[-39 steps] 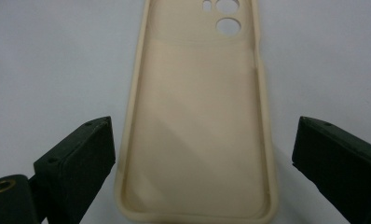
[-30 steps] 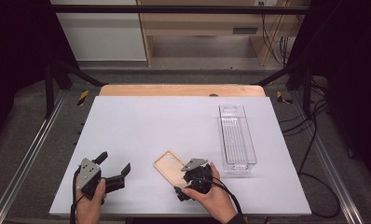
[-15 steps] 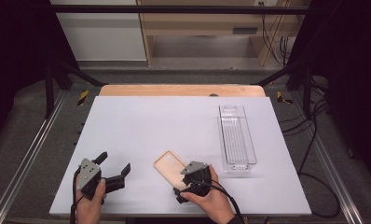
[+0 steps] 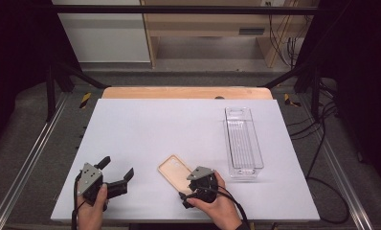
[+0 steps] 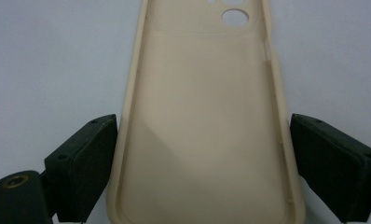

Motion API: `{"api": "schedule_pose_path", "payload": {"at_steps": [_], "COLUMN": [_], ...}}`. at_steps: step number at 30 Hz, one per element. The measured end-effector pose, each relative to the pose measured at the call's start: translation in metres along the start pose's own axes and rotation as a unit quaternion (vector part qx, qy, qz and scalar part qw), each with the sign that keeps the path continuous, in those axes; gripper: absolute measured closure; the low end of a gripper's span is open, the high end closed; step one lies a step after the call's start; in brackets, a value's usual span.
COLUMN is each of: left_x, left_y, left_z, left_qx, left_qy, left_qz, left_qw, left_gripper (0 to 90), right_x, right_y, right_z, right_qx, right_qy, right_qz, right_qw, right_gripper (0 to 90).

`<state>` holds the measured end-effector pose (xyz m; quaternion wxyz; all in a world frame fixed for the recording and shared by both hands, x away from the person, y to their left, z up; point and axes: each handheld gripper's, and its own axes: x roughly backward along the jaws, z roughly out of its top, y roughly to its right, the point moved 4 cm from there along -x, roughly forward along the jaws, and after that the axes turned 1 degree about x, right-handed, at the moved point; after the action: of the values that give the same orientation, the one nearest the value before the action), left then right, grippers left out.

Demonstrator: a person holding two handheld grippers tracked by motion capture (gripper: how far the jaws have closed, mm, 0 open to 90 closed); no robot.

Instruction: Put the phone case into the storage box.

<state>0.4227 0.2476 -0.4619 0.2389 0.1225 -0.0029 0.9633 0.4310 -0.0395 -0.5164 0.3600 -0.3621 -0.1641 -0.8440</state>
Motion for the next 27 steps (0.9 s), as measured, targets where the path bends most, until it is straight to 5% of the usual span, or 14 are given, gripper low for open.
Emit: {"api": "schedule_pose_path", "payload": {"at_steps": [11,27], "left_x": [-0.002,0.001], "left_y": [0.003,0.009], "left_z": [0.000,0.002], "left_qx": [0.032,0.034], "left_qy": [0.000,-0.002], "left_qz": [-0.016,-0.030], "left_qw": [0.9994,0.9990], "left_gripper": [4.4,3.6], "right_x": [0.004,0.013], "right_y": [-0.002,0.001], "right_z": [-0.004,0.003], "right_qx": [0.008,0.030], "right_qy": [0.027,0.091], "right_qz": [-0.008,-0.037], "right_qw": [0.9996,0.9947], "right_gripper": [12.0,12.4]}}
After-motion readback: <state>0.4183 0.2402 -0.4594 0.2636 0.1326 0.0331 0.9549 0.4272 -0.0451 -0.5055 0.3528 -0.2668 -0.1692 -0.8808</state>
